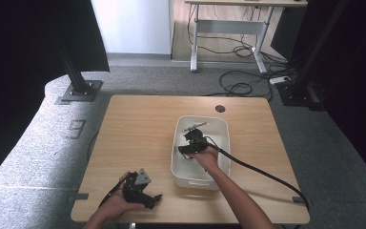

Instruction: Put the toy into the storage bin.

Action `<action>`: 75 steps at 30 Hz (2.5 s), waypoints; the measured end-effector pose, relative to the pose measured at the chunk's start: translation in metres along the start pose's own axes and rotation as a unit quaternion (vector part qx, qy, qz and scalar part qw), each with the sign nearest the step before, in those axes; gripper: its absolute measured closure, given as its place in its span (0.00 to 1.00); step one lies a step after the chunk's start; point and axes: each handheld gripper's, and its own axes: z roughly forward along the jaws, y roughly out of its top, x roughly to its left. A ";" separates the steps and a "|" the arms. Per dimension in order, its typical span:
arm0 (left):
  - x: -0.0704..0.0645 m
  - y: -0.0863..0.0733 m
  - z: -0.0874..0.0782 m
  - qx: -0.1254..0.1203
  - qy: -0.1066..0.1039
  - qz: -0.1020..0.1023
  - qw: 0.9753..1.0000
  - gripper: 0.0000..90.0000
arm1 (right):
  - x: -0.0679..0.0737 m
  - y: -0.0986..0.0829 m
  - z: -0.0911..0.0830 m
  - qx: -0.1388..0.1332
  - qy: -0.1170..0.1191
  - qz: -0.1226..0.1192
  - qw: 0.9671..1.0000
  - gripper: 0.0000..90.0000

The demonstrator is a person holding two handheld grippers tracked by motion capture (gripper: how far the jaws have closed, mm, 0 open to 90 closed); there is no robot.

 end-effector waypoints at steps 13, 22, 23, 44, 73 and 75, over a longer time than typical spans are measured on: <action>0.000 0.000 0.000 0.000 -0.001 -0.001 1.000 0.00 | -0.005 -0.013 -0.012 0.022 0.005 -0.006 1.000 0.41; 0.000 0.000 0.000 0.000 0.000 -0.001 1.000 0.00 | -0.009 -0.017 -0.009 0.041 0.007 0.005 0.999 0.41; 0.000 0.000 0.000 0.000 0.000 -0.001 1.000 0.00 | -0.009 -0.017 -0.008 0.044 0.006 0.005 0.999 0.41; 0.000 0.000 0.000 0.000 0.000 -0.001 1.000 0.00 | -0.004 -0.020 -0.005 0.074 0.060 -0.005 0.995 0.52; 0.000 0.000 0.000 0.000 0.000 -0.001 1.000 0.00 | -0.004 -0.019 -0.010 0.049 0.058 -0.020 0.997 0.47; 0.000 0.000 0.000 0.000 0.000 -0.001 1.000 0.00 | -0.005 -0.018 -0.011 0.043 0.056 -0.016 0.997 0.46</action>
